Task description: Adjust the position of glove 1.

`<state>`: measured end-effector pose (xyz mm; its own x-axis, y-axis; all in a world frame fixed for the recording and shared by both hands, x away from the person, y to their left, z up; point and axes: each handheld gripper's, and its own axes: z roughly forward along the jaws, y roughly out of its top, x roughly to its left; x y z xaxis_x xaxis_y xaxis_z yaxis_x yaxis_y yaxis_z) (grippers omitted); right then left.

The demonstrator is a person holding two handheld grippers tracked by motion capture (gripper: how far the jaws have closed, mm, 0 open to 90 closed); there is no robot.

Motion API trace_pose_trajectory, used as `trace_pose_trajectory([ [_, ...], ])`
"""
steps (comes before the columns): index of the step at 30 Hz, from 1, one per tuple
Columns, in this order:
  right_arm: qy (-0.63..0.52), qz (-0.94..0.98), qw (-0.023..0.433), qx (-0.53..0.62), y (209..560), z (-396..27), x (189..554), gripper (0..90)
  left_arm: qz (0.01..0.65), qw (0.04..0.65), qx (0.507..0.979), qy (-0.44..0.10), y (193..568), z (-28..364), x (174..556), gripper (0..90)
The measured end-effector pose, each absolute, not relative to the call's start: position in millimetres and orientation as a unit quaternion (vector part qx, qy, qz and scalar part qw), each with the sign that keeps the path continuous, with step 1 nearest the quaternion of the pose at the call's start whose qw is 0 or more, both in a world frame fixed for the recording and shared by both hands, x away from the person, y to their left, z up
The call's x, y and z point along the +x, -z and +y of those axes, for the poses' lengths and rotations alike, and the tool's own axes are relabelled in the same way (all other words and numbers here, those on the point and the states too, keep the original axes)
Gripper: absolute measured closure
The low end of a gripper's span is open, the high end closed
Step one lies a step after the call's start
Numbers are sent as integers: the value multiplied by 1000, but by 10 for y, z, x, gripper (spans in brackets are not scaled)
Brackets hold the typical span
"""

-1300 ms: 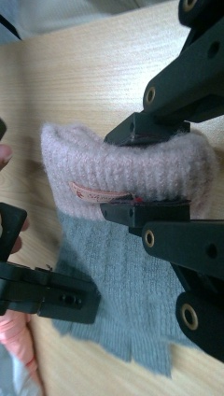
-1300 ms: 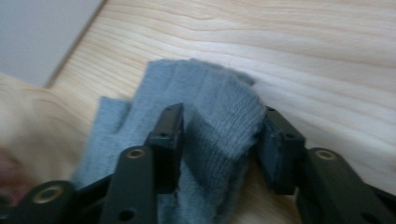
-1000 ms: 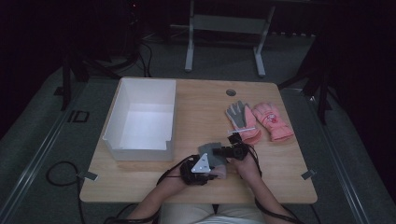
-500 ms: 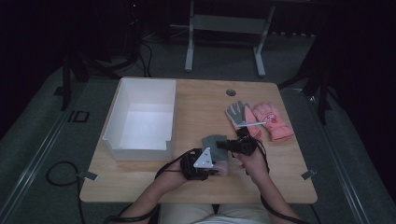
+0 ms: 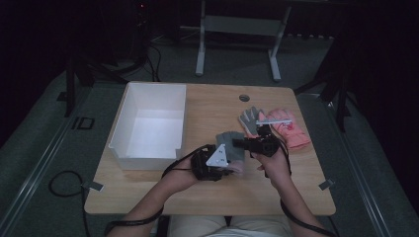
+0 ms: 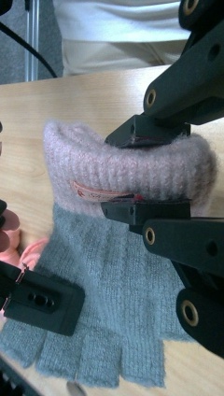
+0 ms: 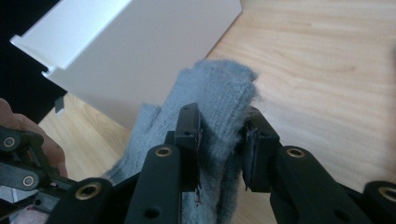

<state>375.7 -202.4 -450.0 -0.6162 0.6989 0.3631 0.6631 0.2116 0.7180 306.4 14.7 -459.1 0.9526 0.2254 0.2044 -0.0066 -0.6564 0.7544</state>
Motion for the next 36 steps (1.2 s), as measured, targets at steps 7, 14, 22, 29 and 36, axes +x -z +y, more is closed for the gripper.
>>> trace_pose_trajectory([
  [7, -457, 778, 29, 430, 4362, -1968, 3778, 713, 54, 405, 901, -144, 4416, 213, 3109, 696],
  [14, -462, 779, 37, 421, 4219, -1849, 3825, 713, 46, 407, 902, -139, 4257, 366, 3203, 696],
  [22, -471, 779, 44, 410, 4030, -1642, 3923, 714, 41, 393, 906, -154, 4036, 562, 3299, 696],
  [29, -479, 780, 53, 399, 3856, -1413, 4030, 715, 32, 381, 905, -186, 3865, 761, 3348, 694],
  [36, -479, 785, 54, 390, 3769, -1203, 4121, 715, 40, 371, 906, -201, 3807, 904, 3378, 694],
])
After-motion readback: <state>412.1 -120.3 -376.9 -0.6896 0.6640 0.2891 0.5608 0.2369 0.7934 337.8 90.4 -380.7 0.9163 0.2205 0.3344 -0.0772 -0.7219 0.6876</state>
